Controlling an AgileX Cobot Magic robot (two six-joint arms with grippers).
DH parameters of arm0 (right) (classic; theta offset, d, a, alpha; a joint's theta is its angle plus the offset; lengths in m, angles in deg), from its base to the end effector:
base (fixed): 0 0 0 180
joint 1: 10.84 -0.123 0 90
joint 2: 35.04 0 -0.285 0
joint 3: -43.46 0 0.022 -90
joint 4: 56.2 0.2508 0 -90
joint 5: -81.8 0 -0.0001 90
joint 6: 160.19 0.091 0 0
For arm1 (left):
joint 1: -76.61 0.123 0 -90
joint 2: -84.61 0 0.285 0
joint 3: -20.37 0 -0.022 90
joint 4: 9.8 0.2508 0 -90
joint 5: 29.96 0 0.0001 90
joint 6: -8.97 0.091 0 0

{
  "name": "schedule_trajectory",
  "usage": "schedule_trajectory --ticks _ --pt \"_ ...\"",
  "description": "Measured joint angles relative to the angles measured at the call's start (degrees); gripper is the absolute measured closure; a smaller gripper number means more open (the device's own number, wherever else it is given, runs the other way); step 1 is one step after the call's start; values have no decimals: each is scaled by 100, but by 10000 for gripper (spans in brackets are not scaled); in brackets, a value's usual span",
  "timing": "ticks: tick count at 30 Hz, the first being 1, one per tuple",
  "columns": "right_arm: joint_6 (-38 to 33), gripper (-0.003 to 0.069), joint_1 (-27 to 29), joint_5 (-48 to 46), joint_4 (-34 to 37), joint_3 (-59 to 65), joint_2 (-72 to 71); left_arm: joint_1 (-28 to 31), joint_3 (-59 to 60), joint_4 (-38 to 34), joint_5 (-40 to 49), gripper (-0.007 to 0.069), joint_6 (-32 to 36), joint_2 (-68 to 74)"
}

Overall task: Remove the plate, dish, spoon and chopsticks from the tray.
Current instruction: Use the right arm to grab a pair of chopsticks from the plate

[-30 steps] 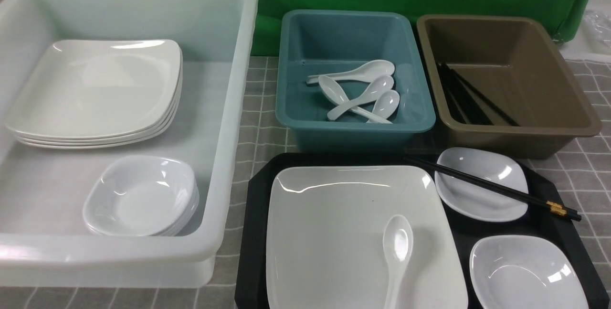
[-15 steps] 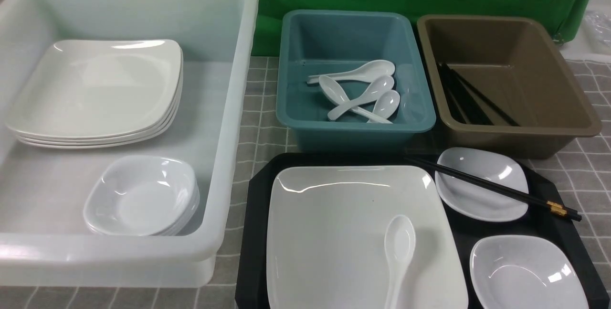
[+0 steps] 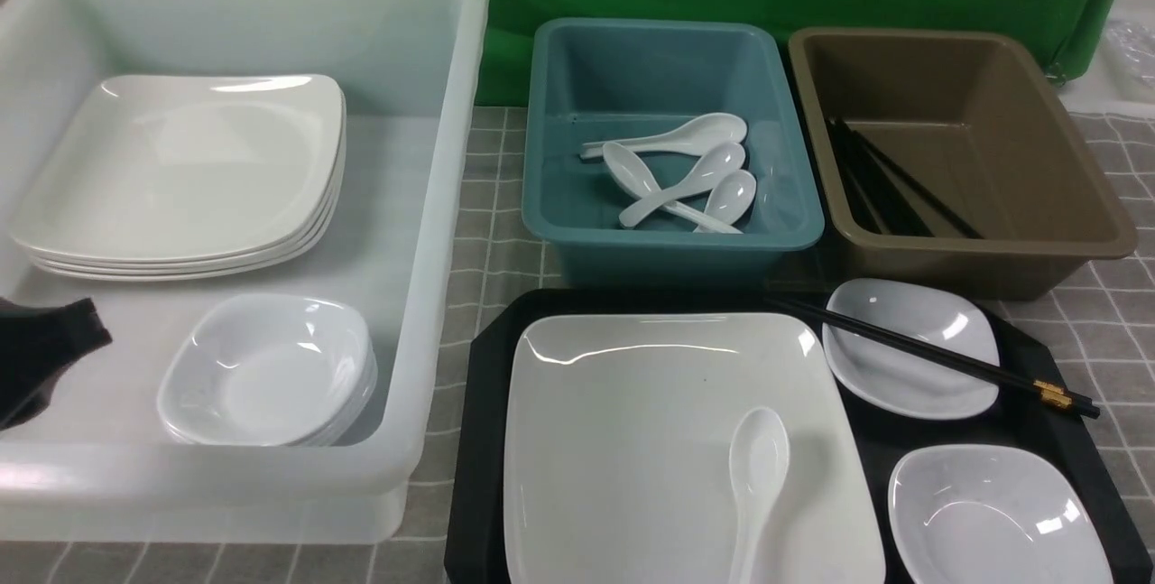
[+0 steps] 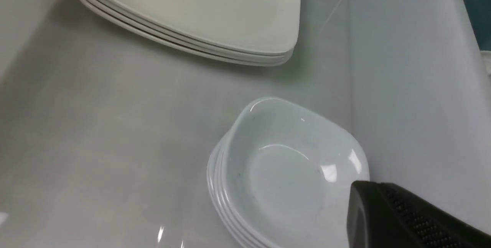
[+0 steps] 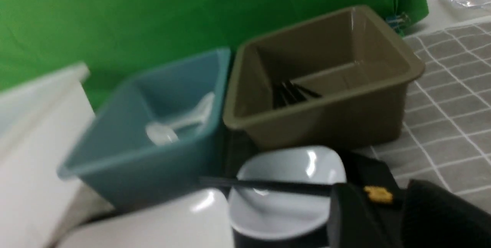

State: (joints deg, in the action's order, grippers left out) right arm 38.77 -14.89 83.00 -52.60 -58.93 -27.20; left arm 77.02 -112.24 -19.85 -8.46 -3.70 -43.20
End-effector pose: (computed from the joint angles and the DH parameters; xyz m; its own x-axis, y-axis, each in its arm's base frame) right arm 0.0563 0.0039 0.2127 0.0657 0.3892 -0.9188 -0.1023 0.9185 0.3818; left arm 0.1543 -0.0047 0.2816 -0.4923 -0.3779 -0.7841 -0.1477 0.9240 -0.3526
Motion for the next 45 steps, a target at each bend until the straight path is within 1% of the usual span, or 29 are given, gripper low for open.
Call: schedule_trajectory --ticks 2,4,7,8,9,10,11,12,13,14,15,16,17,18,19,21,22,24,26,28,29,30,32,33,35,36,37,38,45 --pt "326 419 0 259 14 0 0 0 0 -95 -90 616 14 127" --pt "450 419 0 369 25 0 0 0 0 -268 -101 616 117 271" --pt "649 421 0 441 59 0 0 0 -11 -466 -52 616 700 387" --pt "758 427 0 426 76 0 0 0 -49 -771 70 616 1267 419" --pt "789 431 -7 395 75 0 0 0 -66 -895 117 616 1496 422" --pt "849 450 -83 -20 89 -154 79 -13 -158 -1550 345 616 2486 447" --pt "780 464 -183 -336 94 -359 216 -54 -237 -2002 510 616 3214 459" --pt "648 475 -289 -598 99 -569 380 -119 -291 -2260 676 616 3672 472" --pt "455 480 -414 -846 99 -820 593 -214 -393 -2634 853 616 4373 512" --pt "155 482 -599 -1172 99 -1169 919 -367 -510 -2908 1086 616 4886 570" --pt "-251 484 -849 -1567 99 -1630 1404 -591 -638 -3062 1329 616 5158 645" --pt "-323 484 -892 -1635 99 -1713 1491 -632 -692 -3089 1365 616 5210 679" --pt "-789 484 -1190 -2132 87 -2296 2145 -933 -859 -3056 1580 616 5231 784" --pt "-1043 484 -1395 -2510 75 -2627 2546 -1158 -1005 -2874 1698 616 5145 869" --pt "-1390 484 -1582 -2892 8 -3108 3169 -1431 -1209 -2473 1825 616 4883 968" --pt "-1783 480 -1871 -3607 -191 -3855 4195 -1848 -1420 -1971 1974 616 4503 1025" --pt "-1896 477 -1949 -3878 -266 -4059 4577 -2034 -1541 -1716 2022 616 4294 1041" --pt "-2199 466 -2028 -4450 -544 -4682 5468 -2446 -1741 -1440 2171 616 4088 1040" --pt "-2406 454 -1999 -4838 -848 -5254 6272 -3024 -1952 -1335 2335 616 3991 1013" --pt "-2597 436 -1831 -5018 -998 -5649 6888 -3407 -2069 -1321 2403 616 3967 954" --pt "-2757 419 -1643 -5086 -1000 -5884 7249 -3669 -2120 -1313 2423 616 3967 889" --pt "-2915 389 -1460 -5119 -956 -6065 7530 -3866 -2134 -1308 2417 616 3967 819" --pt "-3063 363 -1266 -5133 -856 -6199 7800 -4039 -2139 -1308 2402 616 3965 737" --pt "-3390 302 -1039 -5139 -604 -6420 8119 -4254 -2139 -1303 2402 616 3965 621" --pt "-3986 217 -696 -5139 -180 -6738 8751 -4404 -2139 -1297 2402 616 3965 451" --pt "-3986 211 -679 -5139 -154 -6767 8751 -4411 -2139 -1297 2402 616 3965 438" --pt "-4266 170 -582 -5166 -28 -6997 9152 -4450 -2139 -1283 2407 616 3965 342" --pt "-4401 156 -550 -5181 -1 -7135 9378 -4449 -2139 -1276 2407 616 3965 284" --pt "-4996 141 -521 -5219 70 -7635 10375 -4449 -2139 -1184 2407 616 3947 145"
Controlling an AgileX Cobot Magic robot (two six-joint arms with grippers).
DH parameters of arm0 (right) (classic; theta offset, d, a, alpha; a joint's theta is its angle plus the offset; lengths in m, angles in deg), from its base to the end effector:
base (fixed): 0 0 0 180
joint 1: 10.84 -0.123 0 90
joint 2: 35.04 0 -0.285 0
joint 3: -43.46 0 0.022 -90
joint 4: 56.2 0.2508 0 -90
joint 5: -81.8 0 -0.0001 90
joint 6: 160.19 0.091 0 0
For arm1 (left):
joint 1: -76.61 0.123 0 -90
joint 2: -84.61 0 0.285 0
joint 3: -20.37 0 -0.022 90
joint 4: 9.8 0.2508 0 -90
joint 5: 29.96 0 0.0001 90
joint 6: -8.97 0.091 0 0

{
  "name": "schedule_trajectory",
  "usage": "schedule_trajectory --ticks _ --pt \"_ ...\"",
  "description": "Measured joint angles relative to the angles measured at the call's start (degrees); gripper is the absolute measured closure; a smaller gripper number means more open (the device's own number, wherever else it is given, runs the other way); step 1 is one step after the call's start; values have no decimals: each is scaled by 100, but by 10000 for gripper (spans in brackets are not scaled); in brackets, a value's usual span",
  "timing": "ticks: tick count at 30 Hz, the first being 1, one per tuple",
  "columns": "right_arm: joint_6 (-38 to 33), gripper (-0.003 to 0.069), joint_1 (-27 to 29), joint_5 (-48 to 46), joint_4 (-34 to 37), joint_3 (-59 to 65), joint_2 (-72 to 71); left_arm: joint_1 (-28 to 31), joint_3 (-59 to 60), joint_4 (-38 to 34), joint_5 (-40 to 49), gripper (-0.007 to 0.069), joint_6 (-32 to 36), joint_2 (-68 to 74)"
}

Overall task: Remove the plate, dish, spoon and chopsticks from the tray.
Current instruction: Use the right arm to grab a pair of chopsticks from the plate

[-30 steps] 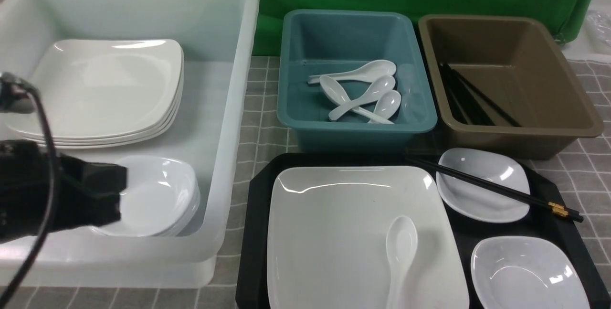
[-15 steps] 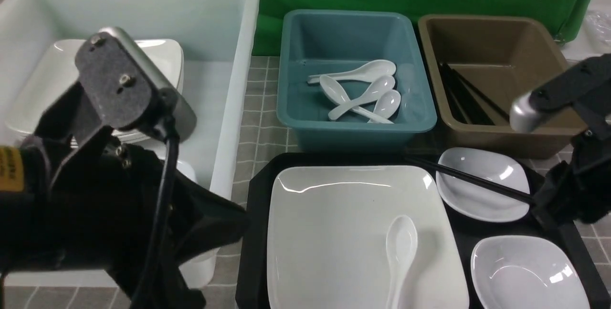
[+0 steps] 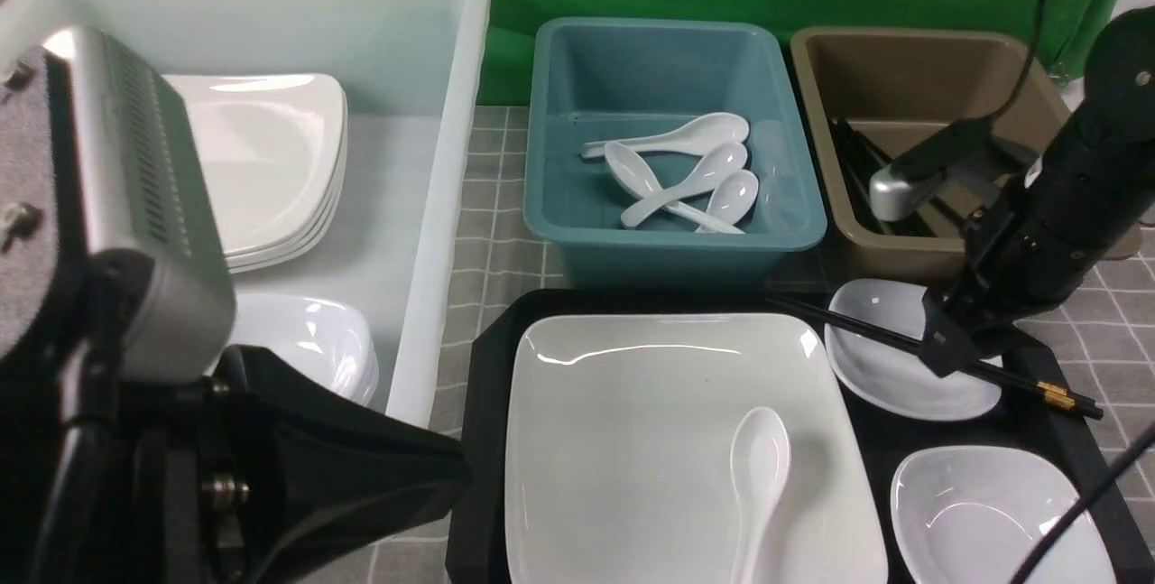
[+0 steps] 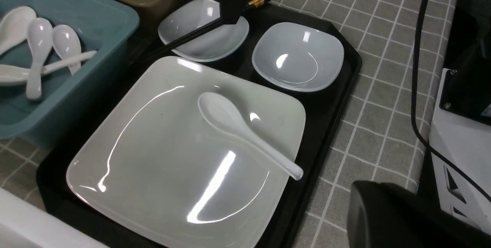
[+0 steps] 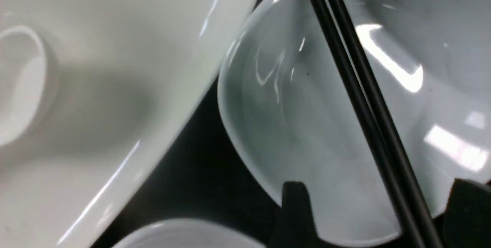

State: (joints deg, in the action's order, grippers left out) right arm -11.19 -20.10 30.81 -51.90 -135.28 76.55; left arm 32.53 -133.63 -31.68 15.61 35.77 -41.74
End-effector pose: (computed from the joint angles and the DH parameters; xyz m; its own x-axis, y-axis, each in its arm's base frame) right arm 0.3642 0.0647 0.2236 -0.7507 -0.6018 -0.2728 -0.6047 0.7921 -0.0833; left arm 0.0889 -0.1199 0.3713 -0.2248 0.4760 -0.8502 0.8907 0.4542 0.0188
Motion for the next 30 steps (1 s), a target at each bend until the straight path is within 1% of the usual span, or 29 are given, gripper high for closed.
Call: schedule_trajectory --ticks 7,10,11,12,13,14,15,17,19,21,30 --pt "-152 140 0 330 10 -18 546 -7 0 4 -5 616 0 0" --pt "-165 159 0 366 10 -18 646 -7 0 4 -5 616 -7 0" --pt "-169 193 0 378 10 -18 685 -7 0 4 -5 616 -21 0" --pt "-169 198 0 378 10 -18 693 -7 0 4 -5 616 -21 0" --pt "-195 256 0 378 10 -18 709 -7 0 4 -5 616 -34 0" --pt "-222 288 0 373 10 -18 709 -7 0 4 -5 616 -40 0" --pt "-271 339 0 360 10 -18 709 -7 0 4 -5 616 -40 0" --pt "-336 402 0 320 10 -23 709 -7 0 4 -5 616 -42 0" --pt "-497 480 0 220 10 -23 709 -7 0 4 -5 616 -47 0" --pt "-651 516 0 127 10 -23 709 -7 0 4 -5 616 -47 0" --pt "-1190 519 -62 -510 10 -30 363 -7 0 4 -27 616 -42 0"
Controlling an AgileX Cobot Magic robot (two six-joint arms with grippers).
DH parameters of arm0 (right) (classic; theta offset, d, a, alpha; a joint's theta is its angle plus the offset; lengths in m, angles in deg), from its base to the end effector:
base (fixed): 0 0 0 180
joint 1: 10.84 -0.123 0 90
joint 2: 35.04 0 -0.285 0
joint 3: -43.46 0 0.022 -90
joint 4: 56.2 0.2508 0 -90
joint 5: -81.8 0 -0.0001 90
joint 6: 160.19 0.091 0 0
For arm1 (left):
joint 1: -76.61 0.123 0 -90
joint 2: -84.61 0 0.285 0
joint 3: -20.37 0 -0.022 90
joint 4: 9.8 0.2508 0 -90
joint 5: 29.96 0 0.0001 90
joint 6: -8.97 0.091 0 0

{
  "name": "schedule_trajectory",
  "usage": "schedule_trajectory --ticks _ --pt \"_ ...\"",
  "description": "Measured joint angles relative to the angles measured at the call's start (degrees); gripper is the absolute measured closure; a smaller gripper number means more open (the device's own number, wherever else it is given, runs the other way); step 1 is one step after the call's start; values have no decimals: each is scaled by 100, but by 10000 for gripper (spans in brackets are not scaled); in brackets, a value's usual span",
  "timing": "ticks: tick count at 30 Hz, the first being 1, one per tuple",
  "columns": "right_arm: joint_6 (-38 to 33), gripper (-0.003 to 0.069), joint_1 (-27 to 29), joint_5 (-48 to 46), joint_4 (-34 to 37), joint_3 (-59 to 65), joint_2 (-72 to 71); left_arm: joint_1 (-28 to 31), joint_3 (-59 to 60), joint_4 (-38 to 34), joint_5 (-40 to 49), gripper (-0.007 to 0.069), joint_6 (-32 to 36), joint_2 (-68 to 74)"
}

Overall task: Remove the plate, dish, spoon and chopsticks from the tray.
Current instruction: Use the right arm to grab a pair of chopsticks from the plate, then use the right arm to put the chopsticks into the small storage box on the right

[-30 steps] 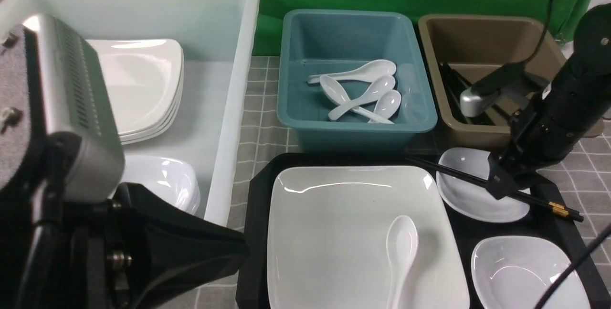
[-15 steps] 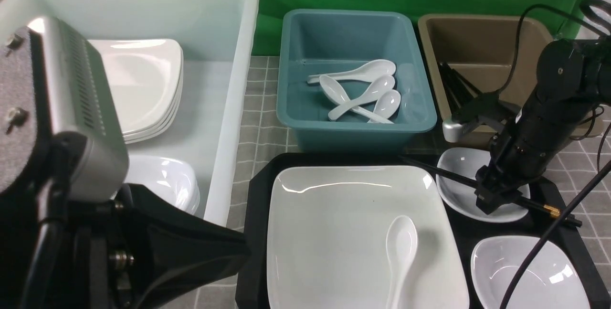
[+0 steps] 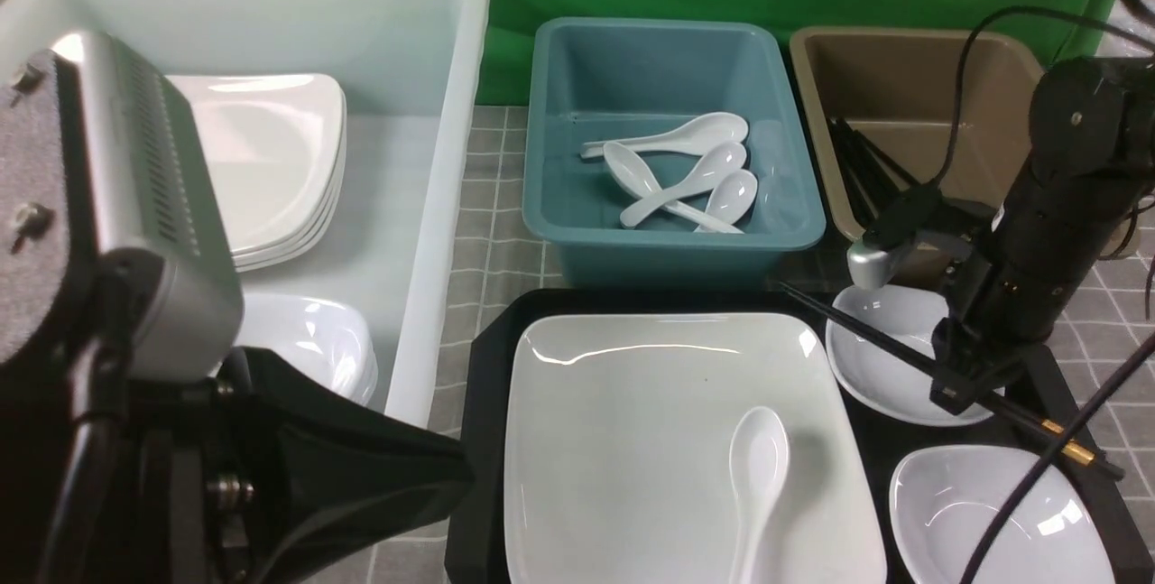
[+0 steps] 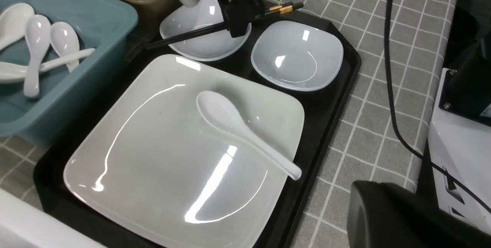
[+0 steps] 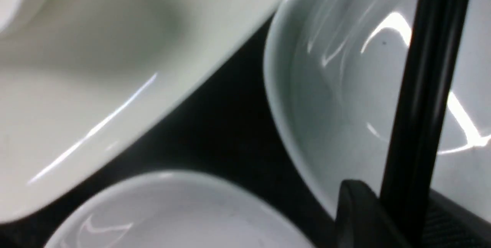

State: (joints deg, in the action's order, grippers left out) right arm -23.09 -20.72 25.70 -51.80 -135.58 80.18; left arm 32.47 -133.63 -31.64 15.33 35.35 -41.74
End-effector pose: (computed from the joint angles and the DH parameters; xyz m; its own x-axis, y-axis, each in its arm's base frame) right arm 0.3620 0.0689 0.1999 -0.6262 -0.7662 -0.1442 -0.7700 0.6368 -0.0400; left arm 0.0891 -0.1200 0.3716 -0.2288 0.4700 -0.8525 0.8886 0.4585 0.0143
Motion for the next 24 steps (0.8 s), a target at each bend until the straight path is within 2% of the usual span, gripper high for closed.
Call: schedule_trajectory --ticks 4,8,12,17,21,24 --pt "-793 519 -284 -564 341 0 -515 0 0 2 -214 616 31 0" --pt "-695 519 -515 -232 974 -11 -1090 0 0 15 -733 616 105 0" --pt "255 519 -406 551 1217 -365 -1174 0 0 15 -1759 616 153 0" --pt "1765 519 224 1623 1697 -1068 -688 0 0 4 -2904 616 198 5" --pt "2153 519 662 2146 2069 -1616 -44 0 0 -9 -2937 616 198 5" --pt "2459 519 928 2589 2166 -2098 609 0 0 -9 -2593 616 198 16"
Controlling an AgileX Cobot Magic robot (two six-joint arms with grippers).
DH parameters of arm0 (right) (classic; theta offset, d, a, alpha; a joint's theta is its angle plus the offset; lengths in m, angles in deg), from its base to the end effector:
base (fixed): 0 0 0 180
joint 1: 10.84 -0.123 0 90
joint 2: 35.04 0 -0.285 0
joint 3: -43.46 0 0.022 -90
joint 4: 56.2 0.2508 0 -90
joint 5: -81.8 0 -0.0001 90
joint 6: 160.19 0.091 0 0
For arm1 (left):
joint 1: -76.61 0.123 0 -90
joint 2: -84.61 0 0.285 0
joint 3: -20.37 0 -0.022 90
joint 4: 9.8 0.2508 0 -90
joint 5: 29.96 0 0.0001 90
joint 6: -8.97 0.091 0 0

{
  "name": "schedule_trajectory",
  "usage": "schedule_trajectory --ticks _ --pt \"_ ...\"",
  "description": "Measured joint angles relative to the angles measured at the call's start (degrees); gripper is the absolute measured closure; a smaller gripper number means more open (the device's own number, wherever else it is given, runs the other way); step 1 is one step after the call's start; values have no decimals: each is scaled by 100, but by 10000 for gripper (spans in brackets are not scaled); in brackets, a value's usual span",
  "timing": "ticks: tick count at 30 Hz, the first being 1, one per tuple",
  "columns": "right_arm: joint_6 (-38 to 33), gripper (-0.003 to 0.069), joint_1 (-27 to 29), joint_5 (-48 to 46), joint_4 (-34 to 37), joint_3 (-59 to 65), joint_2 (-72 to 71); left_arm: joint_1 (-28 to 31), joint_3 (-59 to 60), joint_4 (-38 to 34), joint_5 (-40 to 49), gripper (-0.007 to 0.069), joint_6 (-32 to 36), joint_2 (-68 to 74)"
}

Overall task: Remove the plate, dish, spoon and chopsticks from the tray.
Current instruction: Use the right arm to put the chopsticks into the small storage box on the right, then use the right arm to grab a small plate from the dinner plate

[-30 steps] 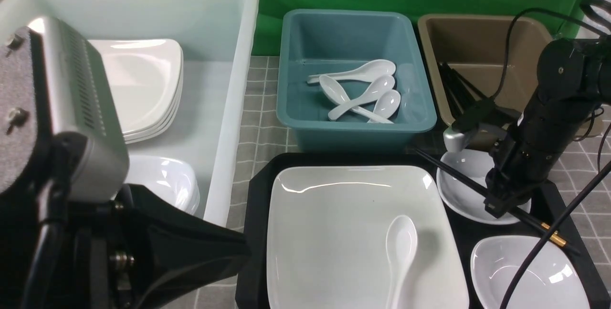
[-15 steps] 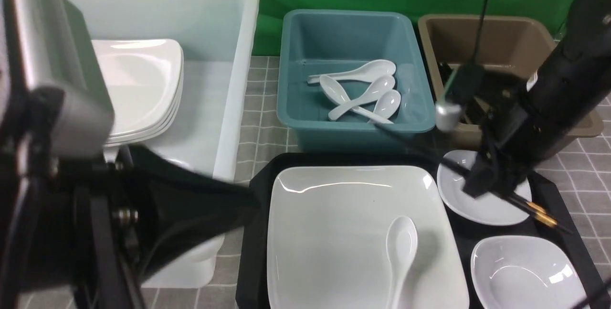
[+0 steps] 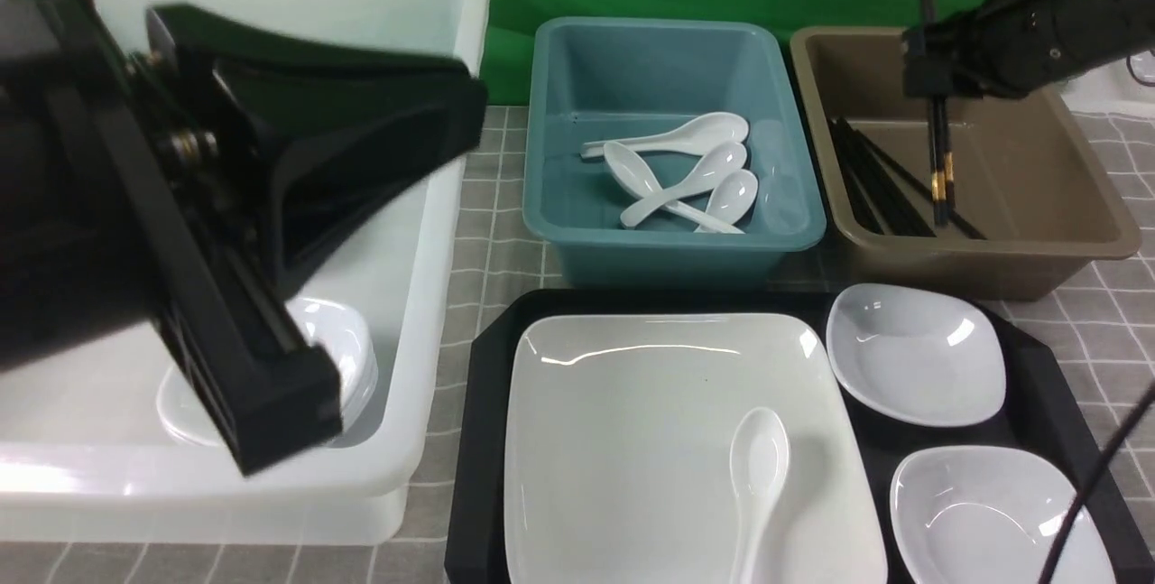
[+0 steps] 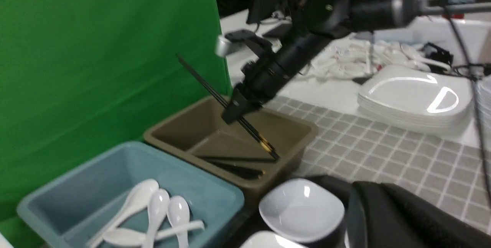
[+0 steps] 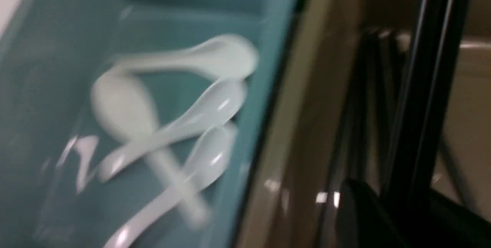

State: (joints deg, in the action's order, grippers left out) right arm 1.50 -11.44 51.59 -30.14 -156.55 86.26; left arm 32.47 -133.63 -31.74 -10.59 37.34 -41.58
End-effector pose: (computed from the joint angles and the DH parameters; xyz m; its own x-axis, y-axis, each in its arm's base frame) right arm 0.4671 0.0250 0.2832 -0.6405 0.0715 -0.7646 -0.1313 0.9708 0.2008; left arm 0.1099 -0.1224 0.4066 0.0051 0.1770 -0.9842 0.7853 0.6086 0.1135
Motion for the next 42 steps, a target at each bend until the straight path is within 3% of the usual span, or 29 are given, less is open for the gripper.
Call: schedule_trajectory --ticks 5,10,12,15,18,21,29,31,37,42 --pt "261 499 155 235 -24 -248 580 0 0 0 335 616 0 0" --pt "287 256 170 -128 -551 -301 627 0 0 6 519 616 0 0" --pt "283 225 170 -389 -839 -301 441 0 0 94 565 616 0 0" --pt "283 258 170 -915 -1087 -301 -6 0 0 303 626 616 6 0" --pt "283 365 143 -1795 -1180 -301 -719 0 0 574 832 616 -10 0" --pt "337 419 -23 -2281 -1345 -50 -1314 0 0 801 1009 616 -227 0" --pt "1451 425 -1671 -2555 -2904 3200 -3505 0 0 1529 1541 616 -775 0" --pt "1665 373 -2392 -2504 -3242 4144 -3883 0 0 1538 1554 616 -802 0" --pt "2316 190 -3580 -1818 -3653 5536 -3842 0 0 1543 1506 616 -861 0" --pt "2620 163 -3774 -1046 -3813 5719 -3359 0 0 1543 1485 616 -861 0"
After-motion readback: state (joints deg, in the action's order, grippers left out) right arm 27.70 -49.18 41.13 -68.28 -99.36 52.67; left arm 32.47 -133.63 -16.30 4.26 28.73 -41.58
